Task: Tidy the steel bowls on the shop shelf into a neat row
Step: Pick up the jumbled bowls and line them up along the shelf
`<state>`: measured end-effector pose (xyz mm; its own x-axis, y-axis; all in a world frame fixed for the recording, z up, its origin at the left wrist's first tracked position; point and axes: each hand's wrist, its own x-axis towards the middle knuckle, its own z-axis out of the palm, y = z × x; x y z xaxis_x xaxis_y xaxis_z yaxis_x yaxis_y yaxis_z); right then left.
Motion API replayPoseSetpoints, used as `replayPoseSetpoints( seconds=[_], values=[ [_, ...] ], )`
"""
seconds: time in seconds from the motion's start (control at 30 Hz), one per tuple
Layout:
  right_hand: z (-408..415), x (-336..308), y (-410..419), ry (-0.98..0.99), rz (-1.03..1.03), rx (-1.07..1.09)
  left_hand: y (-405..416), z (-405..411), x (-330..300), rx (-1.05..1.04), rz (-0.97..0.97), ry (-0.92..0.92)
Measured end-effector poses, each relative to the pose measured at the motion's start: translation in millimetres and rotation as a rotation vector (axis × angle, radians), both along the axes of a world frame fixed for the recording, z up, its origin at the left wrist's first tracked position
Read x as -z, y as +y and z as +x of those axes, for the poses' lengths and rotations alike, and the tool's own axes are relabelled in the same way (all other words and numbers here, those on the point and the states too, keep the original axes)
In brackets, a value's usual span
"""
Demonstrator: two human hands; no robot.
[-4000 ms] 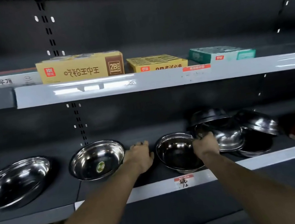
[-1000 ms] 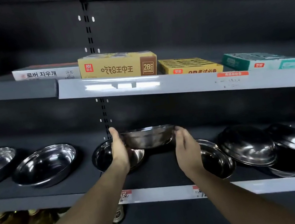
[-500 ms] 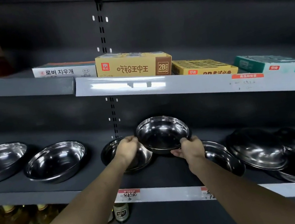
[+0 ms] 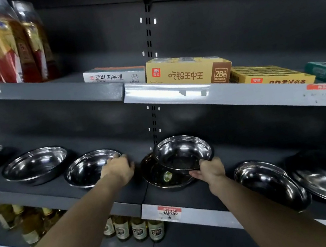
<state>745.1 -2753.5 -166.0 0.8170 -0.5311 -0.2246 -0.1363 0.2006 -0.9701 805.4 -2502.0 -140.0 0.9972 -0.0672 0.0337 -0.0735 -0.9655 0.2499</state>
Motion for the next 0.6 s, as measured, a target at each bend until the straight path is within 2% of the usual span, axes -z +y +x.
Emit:
replayPoseSetpoints(
  seconds=[0.2,0.6],
  values=[
    [13.6,8.6,23.7,0.052,-0.045,-0.071,20.5,-1.4,11.8,0.042,0.090,0.035],
    [14.9,22.1,37.2,0.147,-0.180,-0.110,25.2,-5.5,22.0,0.034,0.041,0.057]
  ],
)
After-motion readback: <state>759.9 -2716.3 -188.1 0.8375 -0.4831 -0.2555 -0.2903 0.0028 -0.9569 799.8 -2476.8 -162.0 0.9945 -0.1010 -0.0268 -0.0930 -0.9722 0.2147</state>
